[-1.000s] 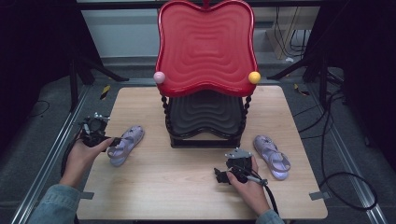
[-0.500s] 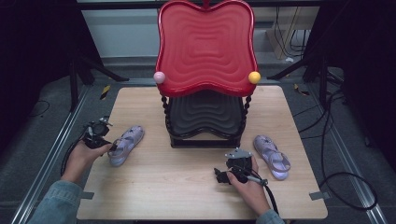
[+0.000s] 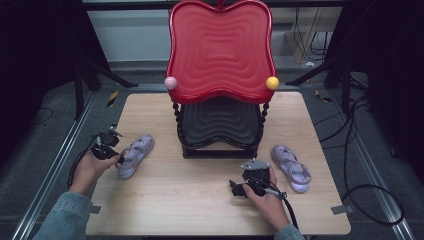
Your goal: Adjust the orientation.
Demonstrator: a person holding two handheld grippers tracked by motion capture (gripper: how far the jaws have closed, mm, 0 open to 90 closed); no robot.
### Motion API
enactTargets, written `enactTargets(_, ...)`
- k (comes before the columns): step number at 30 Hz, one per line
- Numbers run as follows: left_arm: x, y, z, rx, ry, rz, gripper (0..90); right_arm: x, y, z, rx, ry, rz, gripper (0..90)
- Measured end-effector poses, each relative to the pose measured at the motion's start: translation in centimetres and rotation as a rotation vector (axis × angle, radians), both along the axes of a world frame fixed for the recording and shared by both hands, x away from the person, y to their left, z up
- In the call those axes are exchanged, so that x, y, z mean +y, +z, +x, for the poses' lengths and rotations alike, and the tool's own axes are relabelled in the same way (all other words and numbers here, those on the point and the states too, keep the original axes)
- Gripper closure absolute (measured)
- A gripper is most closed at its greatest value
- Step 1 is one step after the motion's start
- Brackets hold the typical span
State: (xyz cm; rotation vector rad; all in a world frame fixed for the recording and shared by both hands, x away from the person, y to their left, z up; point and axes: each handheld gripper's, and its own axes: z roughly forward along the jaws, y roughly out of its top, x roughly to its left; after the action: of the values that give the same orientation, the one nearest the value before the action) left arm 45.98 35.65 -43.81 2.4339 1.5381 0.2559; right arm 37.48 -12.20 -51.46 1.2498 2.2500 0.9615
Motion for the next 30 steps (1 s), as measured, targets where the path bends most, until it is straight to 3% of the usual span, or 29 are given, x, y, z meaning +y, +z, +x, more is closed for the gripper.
enactTargets(4, -0.9, 1.4, -1.6, -0.026, -0.059, -0.037, 82.8, 0.0, 0.0, 0.0, 0.0, 0.0, 0.0, 2.2)
enactTargets(6, -1.9, 2.3, -2.7, -0.041, -0.111, -0.032, 82.8, 0.0, 0.0, 0.0, -0.001, 0.001, -0.001, 2.2)
enactTargets(10, -4.9, 3.8, -4.8, -0.079, -0.227, -0.04, 82.8, 0.0, 0.0, 0.0, 0.0, 0.001, 0.0, 2.2)
enactTargets(13, -7.7, 4.0, -5.7, -0.084, -0.313, -0.054, 82.7, 0.0, 0.0, 0.0, 0.0, 0.001, 0.0, 2.2)
enactTargets(17, -11.4, 2.8, -6.3, -0.07, -0.418, -0.072, 82.7, 0.0, 0.0, 0.0, 0.0, 0.001, 0.001, 2.2)
enactTargets(21, -13.4, 1.2, -6.3, -0.054, -0.466, -0.043, 82.7, 0.0, 0.0, 0.0, 0.0, 0.002, 0.0, 2.2)
enactTargets(26, -13.6, 0.4, -6.6, -0.047, -0.476, -0.03, 82.6, 0.0, 0.0, 0.0, -0.001, 0.004, -0.001, 2.2)
enactTargets(30, -13.7, -0.2, -7.1, -0.038, -0.49, 0.012, 82.3, 0.0, 0.0, 0.0, -0.001, 0.004, -0.001, 2.2)
